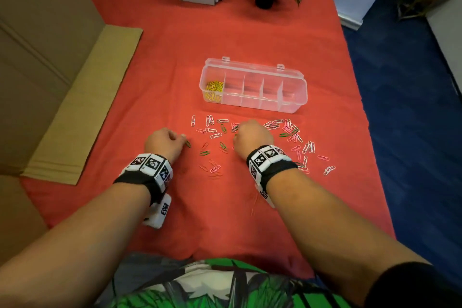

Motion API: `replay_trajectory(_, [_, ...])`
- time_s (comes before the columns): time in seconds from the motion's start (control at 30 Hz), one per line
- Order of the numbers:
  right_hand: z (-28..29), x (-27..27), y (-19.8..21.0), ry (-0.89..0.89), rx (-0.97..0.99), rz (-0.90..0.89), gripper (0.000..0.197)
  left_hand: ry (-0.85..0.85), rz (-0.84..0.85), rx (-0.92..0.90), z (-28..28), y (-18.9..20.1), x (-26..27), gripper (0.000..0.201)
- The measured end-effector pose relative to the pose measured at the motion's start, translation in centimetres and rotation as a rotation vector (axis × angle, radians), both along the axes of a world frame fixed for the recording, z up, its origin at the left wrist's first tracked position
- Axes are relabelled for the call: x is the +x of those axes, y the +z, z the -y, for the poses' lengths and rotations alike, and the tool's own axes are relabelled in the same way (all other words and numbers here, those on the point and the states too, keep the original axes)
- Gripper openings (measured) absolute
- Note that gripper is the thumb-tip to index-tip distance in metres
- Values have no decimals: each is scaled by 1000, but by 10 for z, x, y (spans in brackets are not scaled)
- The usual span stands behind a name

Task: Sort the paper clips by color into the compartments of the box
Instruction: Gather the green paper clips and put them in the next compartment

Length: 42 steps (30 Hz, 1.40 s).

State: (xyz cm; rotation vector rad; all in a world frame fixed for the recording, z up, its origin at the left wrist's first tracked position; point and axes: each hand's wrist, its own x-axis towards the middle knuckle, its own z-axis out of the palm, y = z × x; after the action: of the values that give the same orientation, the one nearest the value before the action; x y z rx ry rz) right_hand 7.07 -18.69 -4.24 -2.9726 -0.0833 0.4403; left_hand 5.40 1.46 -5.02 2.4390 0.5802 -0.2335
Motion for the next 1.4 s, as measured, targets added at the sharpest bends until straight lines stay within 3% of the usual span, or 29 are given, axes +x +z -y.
replay_trajectory(0.17, [-4,4,-5,80,-68,30,31,-80,-15,136,1,-1,4,31])
replay_trajectory(0.27, [7,14,-2,69,49,-47,26,-195,-18,172,5,-1,8,24])
replay_trajectory(0.37, [19,20,-2,-150,404,-149,6,-244,4,167,10,-2,10,23])
replay_trajectory(0.47, [28,11,3,-502,976,-285,21,-267,33,198,14,0,8,35])
replay_trajectory(0.57, [33,-1,13,-664,1434,-406,23,-328,36,177,14,2,6,19])
replay_trajectory(0.63, [35,-5,16,-722,1603,-460,23,-362,4,155,10,3,6,23])
replay_trajectory(0.7, [34,-5,14,-800,1654,-505,24,-413,7,161,4,1,6,25])
replay_trajectory(0.77, [30,-3,11,-876,1615,-549,25,-460,22,190,-1,-2,7,20])
replay_trajectory(0.9, [17,7,2,-880,1345,-551,22,-501,12,229,-5,-6,7,10])
replay_trajectory(1.0, [5,18,2,-620,975,-375,15,-407,41,108,-6,-10,6,10])
replay_trajectory(1.1, [-7,25,7,-266,531,-173,13,-223,-28,-218,-1,-5,6,18])
replay_trajectory(1.17, [-13,28,6,-108,346,-68,18,-63,-132,-533,3,1,5,26])
replay_trajectory(1.3, [-26,26,-2,129,144,17,24,315,-330,-1122,-1,16,3,24])
replay_trajectory(1.4, [-31,22,-3,205,40,34,32,424,-389,-1294,-4,20,5,28])
